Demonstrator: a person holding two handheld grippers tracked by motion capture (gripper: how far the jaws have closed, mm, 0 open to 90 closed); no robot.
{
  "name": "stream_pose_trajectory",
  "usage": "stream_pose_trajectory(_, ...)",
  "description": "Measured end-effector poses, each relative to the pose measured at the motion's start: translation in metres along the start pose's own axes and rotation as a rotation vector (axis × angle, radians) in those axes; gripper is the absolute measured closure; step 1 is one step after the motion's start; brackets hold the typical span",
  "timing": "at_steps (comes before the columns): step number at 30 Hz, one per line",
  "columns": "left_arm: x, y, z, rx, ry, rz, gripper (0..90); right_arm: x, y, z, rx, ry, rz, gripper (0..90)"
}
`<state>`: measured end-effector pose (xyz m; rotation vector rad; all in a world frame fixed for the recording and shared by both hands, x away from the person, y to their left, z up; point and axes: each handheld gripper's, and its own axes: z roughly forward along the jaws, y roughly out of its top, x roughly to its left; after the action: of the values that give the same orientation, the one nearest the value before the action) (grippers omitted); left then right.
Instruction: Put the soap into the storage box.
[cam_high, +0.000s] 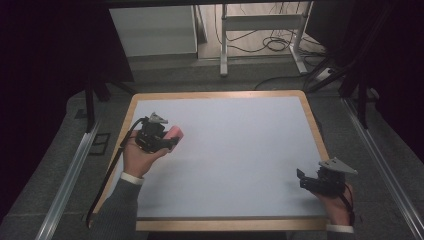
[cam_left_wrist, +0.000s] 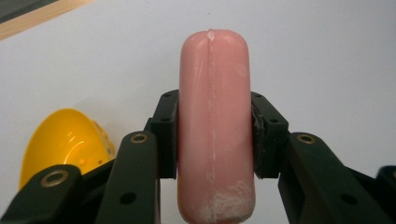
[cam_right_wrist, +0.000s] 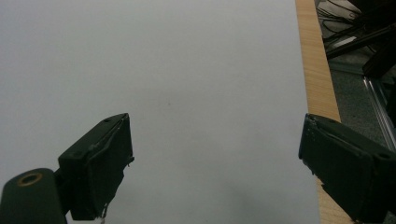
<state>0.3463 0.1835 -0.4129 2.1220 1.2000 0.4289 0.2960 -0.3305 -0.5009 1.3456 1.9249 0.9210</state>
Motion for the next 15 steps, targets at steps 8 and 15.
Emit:
stream_pose_trajectory(8,0.011,-0.003,-0.001,0.004,0.015,-0.027,60.3,-0.001,0.0,0.0,0.005,-0.005,0.004,9.6)
stream_pose_trajectory(15,0.022,-0.005,-0.002,0.007,0.034,-0.046,60.3,0.0,0.0,0.0,0.005,-0.006,0.003,9.6)
